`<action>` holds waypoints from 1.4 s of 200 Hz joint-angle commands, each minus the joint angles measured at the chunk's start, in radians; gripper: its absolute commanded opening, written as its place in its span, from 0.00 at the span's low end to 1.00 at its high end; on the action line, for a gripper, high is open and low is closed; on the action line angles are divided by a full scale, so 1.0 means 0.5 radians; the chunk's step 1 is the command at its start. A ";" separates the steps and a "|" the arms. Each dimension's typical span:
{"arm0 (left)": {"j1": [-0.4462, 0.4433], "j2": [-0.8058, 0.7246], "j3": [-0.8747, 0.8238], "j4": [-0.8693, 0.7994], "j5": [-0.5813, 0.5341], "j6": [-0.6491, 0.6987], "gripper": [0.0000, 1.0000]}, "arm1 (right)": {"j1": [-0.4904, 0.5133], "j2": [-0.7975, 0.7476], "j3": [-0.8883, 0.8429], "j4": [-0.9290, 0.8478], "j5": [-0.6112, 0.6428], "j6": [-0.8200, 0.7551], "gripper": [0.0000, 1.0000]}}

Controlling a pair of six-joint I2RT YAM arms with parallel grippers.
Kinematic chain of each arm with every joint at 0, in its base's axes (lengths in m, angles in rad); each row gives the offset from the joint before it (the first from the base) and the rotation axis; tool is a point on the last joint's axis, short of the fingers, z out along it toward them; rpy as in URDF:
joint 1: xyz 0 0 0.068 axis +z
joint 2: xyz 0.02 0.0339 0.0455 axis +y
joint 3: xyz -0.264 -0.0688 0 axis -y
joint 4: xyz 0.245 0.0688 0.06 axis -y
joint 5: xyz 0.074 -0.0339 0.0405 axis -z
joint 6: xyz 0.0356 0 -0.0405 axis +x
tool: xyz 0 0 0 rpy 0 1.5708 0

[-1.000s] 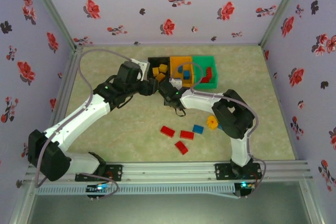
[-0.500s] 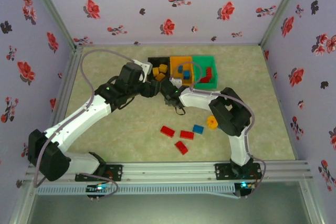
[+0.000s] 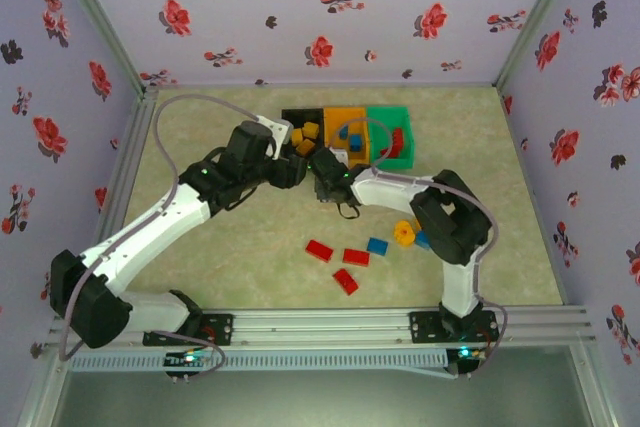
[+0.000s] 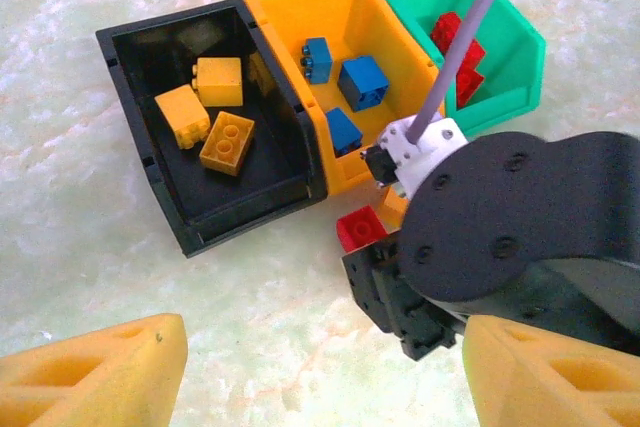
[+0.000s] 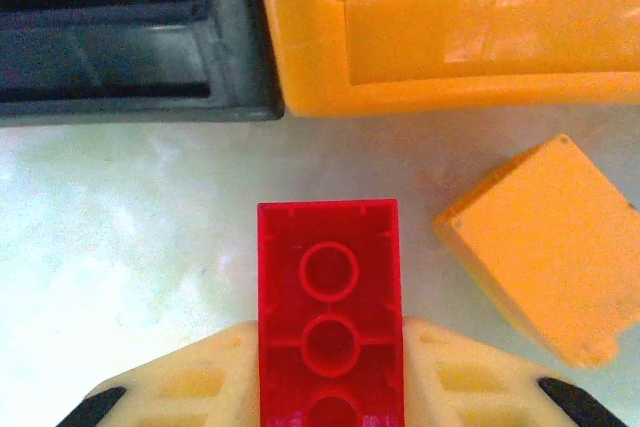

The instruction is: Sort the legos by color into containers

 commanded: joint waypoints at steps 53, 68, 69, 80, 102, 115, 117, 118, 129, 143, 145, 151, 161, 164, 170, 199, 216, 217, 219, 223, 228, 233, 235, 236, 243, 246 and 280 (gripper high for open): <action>-0.103 -0.128 -0.098 0.106 0.019 0.115 0.75 | -0.041 -0.601 -0.196 -0.121 -0.034 -0.195 0.30; -0.135 -0.141 -0.121 0.133 0.037 0.135 0.75 | -0.091 -0.678 -0.207 -0.150 -0.019 -0.231 0.30; -0.137 -0.140 -0.123 0.135 0.038 0.136 0.75 | -0.096 -0.684 -0.208 -0.152 -0.018 -0.233 0.30; -0.163 -0.149 -0.134 0.153 0.051 0.149 0.75 | -0.144 -0.725 -0.206 -0.167 -0.015 -0.267 0.30; -0.211 -0.167 -0.145 0.176 0.064 0.174 0.75 | -0.276 -0.781 -0.196 -0.206 -0.001 -0.335 0.31; -0.230 -0.180 -0.160 0.183 0.072 0.173 0.75 | -0.380 -0.803 -0.194 -0.214 -0.015 -0.385 0.31; -0.233 -0.183 -0.163 0.185 0.074 0.173 0.75 | -0.393 -0.804 -0.190 -0.213 -0.024 -0.393 0.31; -0.233 -0.182 -0.165 0.186 0.075 0.173 0.75 | -0.400 -0.805 -0.189 -0.212 -0.028 -0.397 0.31; -0.242 -0.200 -0.187 0.205 0.081 0.174 0.75 | -0.499 -0.799 -0.169 -0.219 -0.060 -0.434 0.31; -0.246 -0.223 -0.218 0.226 0.098 0.169 0.75 | -0.613 -0.775 -0.152 -0.177 -0.097 -0.472 0.31; -0.248 -0.226 -0.223 0.230 0.104 0.170 0.75 | -0.629 -0.770 -0.151 -0.171 -0.106 -0.475 0.31; -0.249 -0.237 -0.234 0.240 0.117 0.169 0.75 | -0.679 -0.750 -0.141 -0.147 -0.134 -0.488 0.31; -0.252 -0.252 -0.247 0.247 0.128 0.165 0.75 | -0.751 -0.702 -0.104 -0.130 -0.180 -0.510 0.32; -0.252 -0.256 -0.250 0.247 0.130 0.162 0.75 | -0.772 -0.684 -0.091 -0.127 -0.190 -0.517 0.32; -0.252 -0.264 -0.253 0.246 0.130 0.162 0.76 | -0.807 -0.647 -0.056 -0.126 -0.206 -0.532 0.31; -0.255 -0.277 -0.257 0.222 0.129 0.155 0.76 | -0.932 -0.423 0.133 -0.127 -0.297 -0.571 0.32; -0.255 -0.281 -0.257 0.217 0.130 0.152 0.76 | -0.965 -0.288 0.266 -0.142 -0.335 -0.586 0.37; -0.255 -0.281 -0.258 0.214 0.129 0.152 0.76 | -0.968 -0.277 0.271 -0.145 -0.338 -0.587 0.37; -0.256 -0.284 -0.257 0.214 0.131 0.152 0.76 | -0.973 -0.260 0.294 -0.152 -0.345 -0.589 0.38; -0.255 -0.285 -0.257 0.213 0.130 0.151 0.76 | -0.974 -0.227 0.333 -0.169 -0.349 -0.593 0.40; -0.256 -0.284 -0.257 0.209 0.128 0.148 0.77 | -0.983 -0.190 0.382 -0.191 -0.345 -0.594 0.43; -0.255 -0.285 -0.255 0.201 0.123 0.146 0.77 | -0.986 -0.161 0.423 -0.214 -0.339 -0.597 0.46; -0.256 -0.282 -0.254 0.201 0.124 0.146 0.77 | -0.987 -0.149 0.438 -0.222 -0.336 -0.597 0.47; -0.255 -0.281 -0.252 0.198 0.123 0.145 0.77 | -0.987 -0.146 0.445 -0.224 -0.335 -0.597 0.48; -0.257 -0.280 -0.250 0.192 0.122 0.146 0.77 | -0.985 -0.131 0.473 -0.229 -0.336 -0.600 0.51; -0.255 -0.280 -0.249 0.188 0.123 0.146 0.77 | -0.987 -0.131 0.481 -0.225 -0.337 -0.602 0.52; -0.258 -0.284 -0.255 0.186 0.125 0.113 0.78 | -0.985 -0.248 0.382 -0.150 -0.351 -0.591 0.58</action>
